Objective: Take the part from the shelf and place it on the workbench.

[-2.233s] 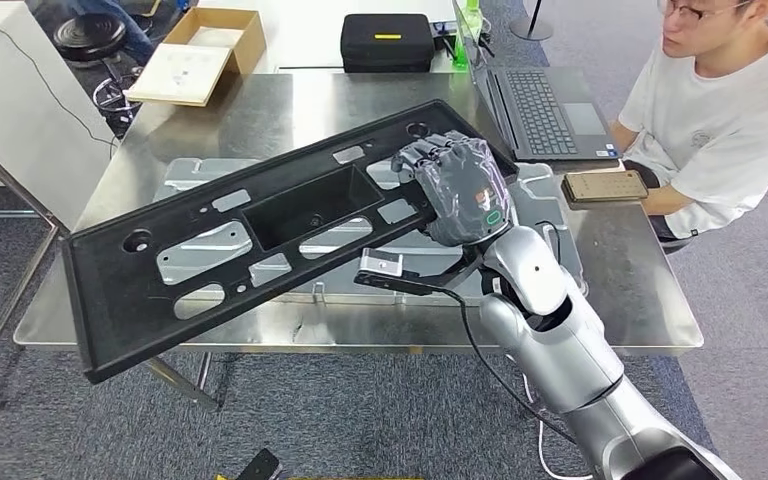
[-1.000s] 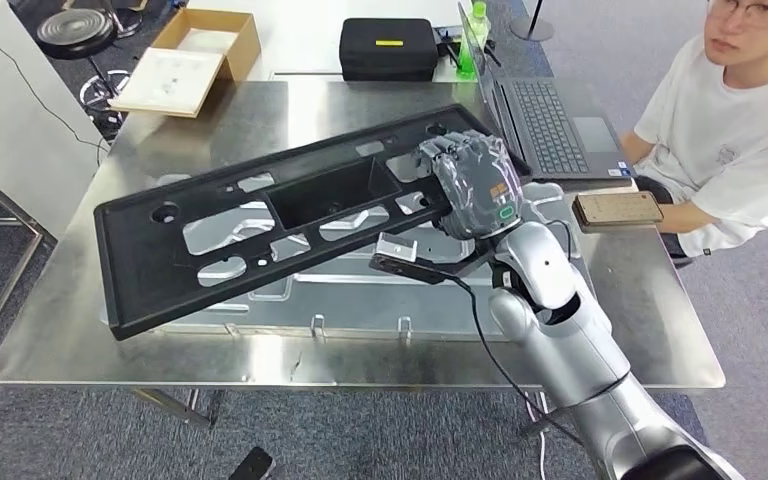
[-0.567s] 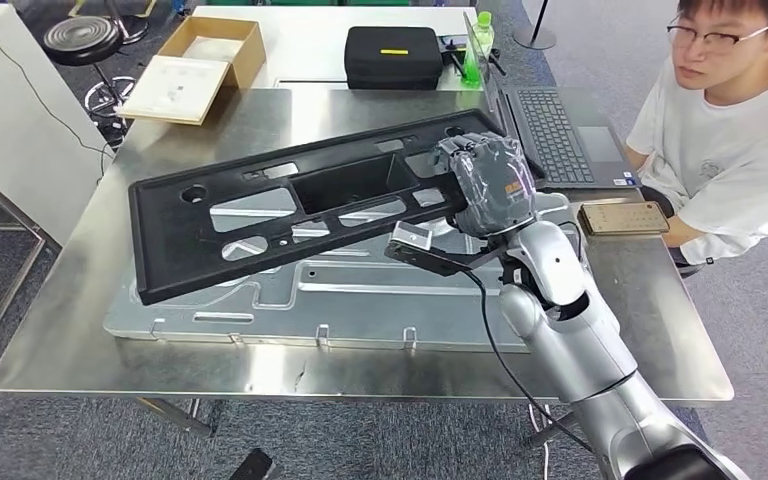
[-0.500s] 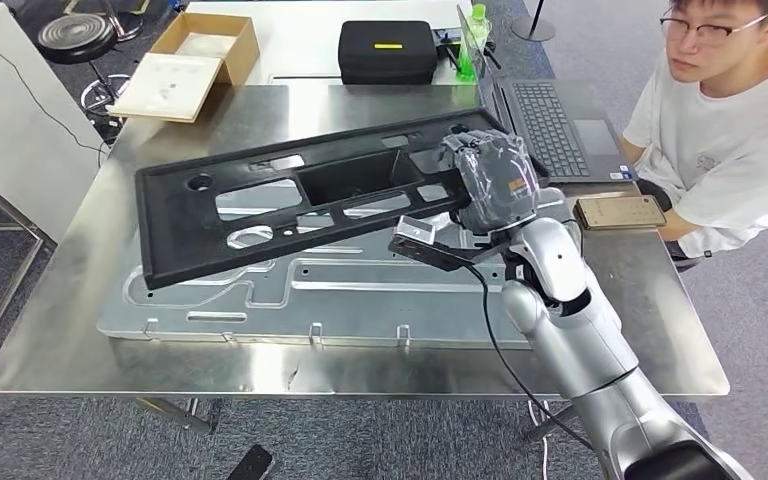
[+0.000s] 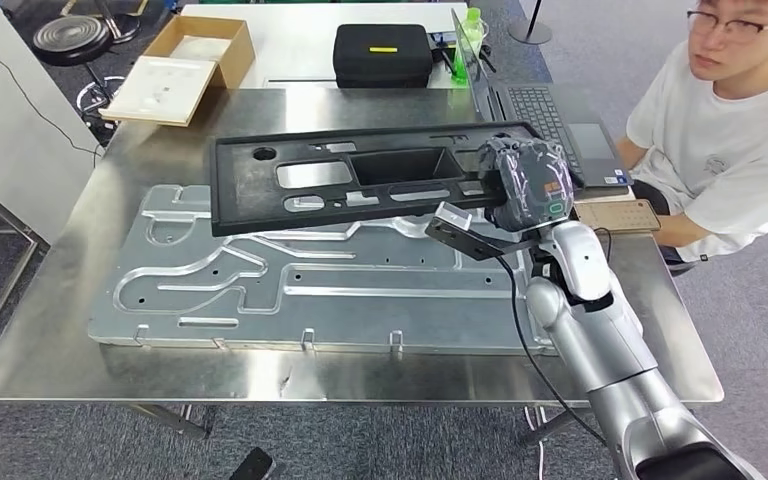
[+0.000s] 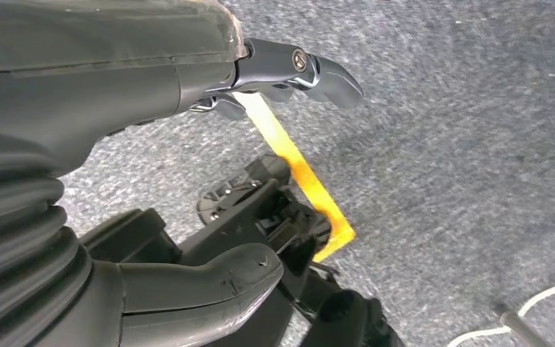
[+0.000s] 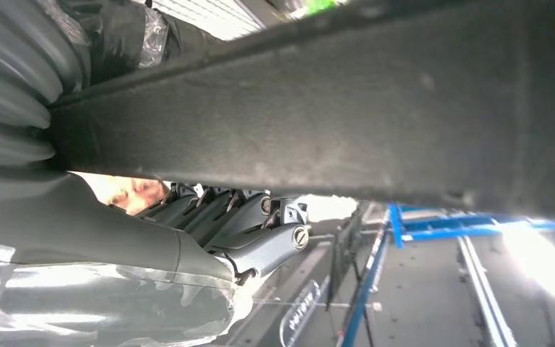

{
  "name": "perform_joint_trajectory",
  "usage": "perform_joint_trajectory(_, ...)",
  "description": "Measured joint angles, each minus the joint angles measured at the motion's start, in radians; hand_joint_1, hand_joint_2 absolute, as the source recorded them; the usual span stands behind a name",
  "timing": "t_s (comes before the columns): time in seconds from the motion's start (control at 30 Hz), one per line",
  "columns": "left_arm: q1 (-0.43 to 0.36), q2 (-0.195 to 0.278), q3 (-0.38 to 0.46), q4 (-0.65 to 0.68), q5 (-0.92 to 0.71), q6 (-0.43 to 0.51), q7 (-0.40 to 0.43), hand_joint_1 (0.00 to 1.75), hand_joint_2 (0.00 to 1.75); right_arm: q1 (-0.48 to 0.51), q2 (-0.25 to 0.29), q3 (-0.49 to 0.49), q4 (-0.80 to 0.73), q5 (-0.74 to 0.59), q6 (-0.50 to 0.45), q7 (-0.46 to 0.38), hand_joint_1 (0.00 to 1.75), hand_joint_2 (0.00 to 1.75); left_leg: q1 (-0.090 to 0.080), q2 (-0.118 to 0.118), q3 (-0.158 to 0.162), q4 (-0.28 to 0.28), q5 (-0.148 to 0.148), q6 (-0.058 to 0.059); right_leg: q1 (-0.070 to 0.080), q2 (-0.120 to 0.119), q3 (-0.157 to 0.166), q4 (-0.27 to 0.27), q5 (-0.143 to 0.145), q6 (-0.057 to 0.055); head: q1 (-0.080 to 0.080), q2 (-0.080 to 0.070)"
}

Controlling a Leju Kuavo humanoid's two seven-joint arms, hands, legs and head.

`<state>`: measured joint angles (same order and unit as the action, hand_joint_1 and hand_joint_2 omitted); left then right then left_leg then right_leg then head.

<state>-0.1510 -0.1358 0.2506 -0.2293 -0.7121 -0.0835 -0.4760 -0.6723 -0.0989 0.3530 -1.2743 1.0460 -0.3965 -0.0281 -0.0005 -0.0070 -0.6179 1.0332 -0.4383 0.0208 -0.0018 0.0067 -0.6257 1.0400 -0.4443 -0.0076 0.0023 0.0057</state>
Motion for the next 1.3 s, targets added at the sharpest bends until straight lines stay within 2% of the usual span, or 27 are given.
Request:
perform_joint_trajectory(0.07, 0.001, 0.000, 0.000, 0.000, 0.000, 0.000, 0.000, 0.00, 1.75, 0.003, -0.004, -0.011, 0.010, 0.000, -0.001, -0.001, 1.75, 1.75, 0.003, 0.001, 0.004, -0.010, 0.005, 0.009, -0.001, -0.001, -0.001, 0.002, -0.004, 0.011, 0.000, 0.000)
perform_joint_trajectory(0.1, 0.001, 0.000, 0.000, 0.000, 0.001, 0.000, 0.000, 0.00, 1.75, 0.004, -0.006, -0.016, 0.012, 0.000, -0.002, -0.001, 1.75, 1.75, 0.005, 0.001, 0.008, -0.016, 0.008, 0.015, -0.001, -0.001, -0.007, 0.018, -0.016, 0.016, 0.000, 0.000)
perform_joint_trajectory(0.13, 0.000, 0.000, 0.000, 0.000, 0.001, 0.000, 0.000, 0.00, 1.75, 0.005, -0.007, -0.020, 0.015, 0.000, -0.002, -0.002, 1.75, 1.75, 0.008, 0.002, 0.012, -0.021, 0.011, 0.020, -0.002, -0.001, -0.023, 0.053, -0.038, 0.021, 0.000, 0.000)
perform_joint_trajectory(0.2, -0.001, 0.000, 0.000, 0.000, 0.003, 0.001, 0.000, 0.00, 1.75, 0.010, -0.010, -0.026, 0.018, 0.000, -0.003, -0.002, 1.75, 1.75, 0.008, 0.003, 0.013, -0.023, 0.010, 0.025, -0.006, -0.001, -0.079, 0.170, -0.094, 0.028, 0.000, 0.000)
perform_joint_trajectory(0.23, 0.000, 0.001, 0.000, 0.000, 0.003, 0.001, 0.000, 0.00, 1.75, 0.015, -0.011, -0.028, 0.021, 0.000, -0.003, -0.002, 1.75, 1.75, 0.008, 0.004, 0.013, -0.022, 0.009, 0.026, -0.009, -0.001, -0.109, 0.228, -0.114, 0.031, 0.000, 0.000)
perform_joint_trajectory(0.27, 0.001, 0.001, 0.000, 0.000, 0.004, 0.001, 0.001, 0.00, 1.75, 0.020, -0.013, -0.030, 0.023, 0.000, -0.003, -0.002, 1.75, 1.75, 0.008, 0.003, 0.013, -0.021, 0.008, 0.026, -0.011, -0.002, -0.126, 0.259, -0.117, 0.033, 0.000, 0.000)
perform_joint_trajectory(0.3, 0.001, 0.001, 0.000, 0.000, 0.004, 0.002, 0.002, 0.00, 1.75, 0.024, -0.014, -0.031, 0.025, 0.000, -0.003, -0.002, 1.75, 1.75, 0.008, 0.003, 0.013, -0.019, 0.007, 0.025, -0.014, -0.002, -0.127, 0.256, -0.102, 0.035, 0.000, 0.000)
perform_joint_trajectory(0.33, 0.002, 0.001, 0.000, 0.000, 0.004, 0.002, 0.002, 0.00, 1.75, 0.027, -0.015, -0.032, 0.027, 0.000, -0.003, -0.002, 1.75, 1.75, 0.009, 0.002, 0.014, -0.016, 0.004, 0.023, -0.017, -0.002, -0.108, 0.214, -0.071, 0.036, 0.000, 0.000)
perform_joint_trajectory(0.4, 0.002, 0.001, 0.000, 0.000, 0.004, 0.003, 0.003, 0.00, 1.75, 0.027, -0.016, -0.033, 0.028, -0.001, -0.001, -0.003, 1.75, 1.75, 0.007, 0.001, 0.013, -0.008, -0.003, 0.015, -0.020, -0.005, -0.047, 0.085, -0.013, 0.037, 0.001, 0.000)
perform_joint_trajectory(0.43, 0.002, 0.001, 0.000, 0.000, 0.004, 0.004, 0.003, 0.00, 1.75, 0.028, -0.016, -0.033, 0.028, -0.002, 0.001, -0.003, 1.75, 1.75, 0.006, 0.001, 0.012, -0.004, -0.006, 0.010, -0.018, -0.005, -0.024, 0.038, 0.001, 0.034, 0.000, 0.000)
perform_joint_trajectory(0.47, 0.002, 0.001, 0.000, 0.000, 0.003, 0.005, 0.003, 0.00, 1.75, 0.029, -0.016, -0.033, 0.028, -0.005, 0.005, -0.004, 1.75, 1.75, 0.004, 0.001, 0.011, -0.003, -0.007, 0.006, -0.016, -0.005, -0.013, 0.015, 0.003, 0.030, 0.000, 0.000)
perform_joint_trajectory(0.53, 0.003, 0.001, 0.000, 0.000, -0.002, 0.007, -0.001, 0.00, 1.75, 0.032, -0.017, -0.034, 0.029, -0.015, 0.016, -0.007, 1.75, 1.75, 0.004, 0.000, 0.010, -0.004, -0.007, -0.004, -0.012, -0.003, -0.011, 0.009, 0.001, 0.019, 0.000, 0.000)
perform_joint_trajectory(0.6, 0.004, 0.001, 0.000, 0.000, -0.008, 0.006, -0.010, 0.00, 1.75, 0.033, -0.019, -0.036, 0.029, -0.022, 0.023, -0.012, 0.87, 0.87, 0.007, 0.001, 0.006, 0.010, -0.021, -0.013, -0.014, -0.004, -0.008, 0.003, 0.004, 0.005, 0.000, 0.000)
perform_joint_trajectory(0.67, 0.004, 0.002, 0.000, 0.000, -0.010, 0.008, -0.018, 0.00, 1.75, 0.033, -0.020, -0.037, 0.028, -0.027, 0.027, -0.016, 0.00, 0.00, 0.009, 0.002, -0.029, 0.089, -0.067, -0.019, -0.015, -0.005, -0.002, -0.003, 0.006, -0.008, 0.000, 0.000)
perform_joint_trajectory(0.73, 0.004, 0.002, -0.001, 0.000, -0.016, 0.021, -0.014, 0.00, 1.75, 0.035, -0.020, -0.037, 0.029, -0.033, 0.032, -0.018, 0.00, 0.00, 0.010, 0.002, -0.090, 0.217, -0.122, -0.023, -0.011, -0.005, -0.001, -0.003, 0.004, -0.014, 0.000, 0.000)
perform_joint_trajectory(0.77, 0.005, 0.003, -0.002, 0.000, -0.019, 0.029, -0.008, 0.00, 1.75, 0.037, -0.020, -0.037, 0.029, -0.036, 0.036, -0.018, 0.00, 0.00, 0.010, 0.002, -0.114, 0.261, -0.132, -0.023, -0.009, -0.005, -0.001, -0.003, 0.003, -0.015, 0.000, 0.000)
perform_joint_trajectory(0.8, 0.005, 0.003, -0.003, 0.000, -0.021, 0.037, -0.001, 0.00, 1.75, 0.040, -0.020, -0.037, 0.029, -0.038, 0.040, -0.018, 0.00, 0.00, 0.010, 0.002, -0.121, 0.270, -0.124, -0.022, -0.008, -0.004, -0.001, -0.002, 0.003, -0.016, 0.000, 0.000)
perform_joint_trajectory(0.83, 0.006, 0.003, -0.003, 0.000, -0.021, 0.042, 0.003, 0.00, 1.75, 0.043, -0.020, -0.037, 0.029, -0.040, 0.043, -0.018, 0.00, 0.00, 0.010, 0.002, -0.110, 0.242, -0.098, -0.020, -0.007, -0.004, 0.000, -0.001, 0.002, -0.016, 0.000, 0.000)
perform_joint_trajectory(0.9, 0.005, 0.003, -0.004, 0.000, -0.015, 0.045, 0.007, 0.00, 0.87, 0.046, -0.020, -0.036, 0.029, -0.048, 0.050, -0.018, 0.00, 0.00, 0.008, 0.001, -0.051, 0.115, -0.032, -0.010, -0.005, -0.003, 0.001, 0.001, 0.000, -0.014, 0.000, 0.000)
perform_joint_trajectory(0.97, 0.003, 0.005, -0.003, 0.000, -0.007, 0.043, 0.007, 0.00, 0.00, 0.045, -0.020, -0.037, 0.029, -0.064, 0.063, -0.017, 0.00, 0.00, 0.004, 0.001, -0.005, 0.019, -0.004, -0.002, -0.002, -0.002, 0.000, 0.003, -0.002, -0.008, 0.000, 0.000)
perform_joint_trajectory(1.03, 0.004, 0.006, -0.002, 0.000, -0.001, 0.040, 0.006, 0.00, 0.00, 0.046, -0.021, -0.039, 0.032, -0.093, 0.082, -0.014, 0.00, 0.00, -0.001, 0.001, 0.004, -0.001, -0.005, 0.001, -0.002, -0.002, -0.002, 0.002, -0.001, 0.001, 0.000, 0.000)
perform_joint_trajectory(1.1, 0.005, 0.007, -0.002, 0.000, 0.001, 0.039, 0.005, 0.00, 0.00, 0.045, -0.021, -0.044, 0.037, -0.137, 0.106, -0.012, 0.00, 0.00, 0.003, 0.001, 0.010, -0.013, 0.002, 0.010, -0.004, -0.002, -0.004, 0.008, -0.008, 0.012, 0.000, 0.000)
perform_joint_trajectory(1.17, 0.004, 0.007, -0.001, 0.000, 0.003, 0.038, 0.004, 0.00, 0.00, 0.042, -0.020, -0.052, 0.042, -0.172, 0.122, -0.012, 0.00, 0.00, 0.008, 0.002, 0.016, -0.025, 0.008, 0.020, -0.005, -0.003, -0.029, 0.068, -0.047, 0.020, 0.000, 0.000)
perform_joint_trajectory(1.23, 0.004, 0.007, -0.001, 0.000, 0.004, 0.037, 0.004, 0.00, 0.00, 0.042, -0.020, -0.056, 0.048, -0.183, 0.129, -0.012, 0.00, 0.87, 0.008, 0.003, 0.017, -0.025, 0.009, 0.024, -0.008, -0.003, -0.087, 0.190, -0.105, 0.026, 0.000, 0.000)
perform_joint_trajectory(1.27, 0.004, 0.007, -0.001, 0.000, 0.005, 0.037, 0.004, 0.00, 0.00, 0.044, -0.020, -0.058, 0.052, -0.191, 0.135, -0.011, 0.00, 1.31, 0.008, 0.003, 0.017, -0.025, 0.008, 0.025, -0.011, -0.003, -0.113, 0.241, -0.120, 0.029, 0.000, 0.000)
perform_joint_trajectory(1.3, 0.005, 0.008, 0.000, 0.000, 0.006, 0.037, 0.004, 0.00, 0.00, 0.044, -0.019, -0.059, 0.056, -0.207, 0.149, -0.008, 0.00, 1.75, 0.008, 0.002, 0.017, -0.023, 0.007, 0.024, -0.015, -0.003, -0.126, 0.264, -0.118, 0.032, 0.000, 0.000)
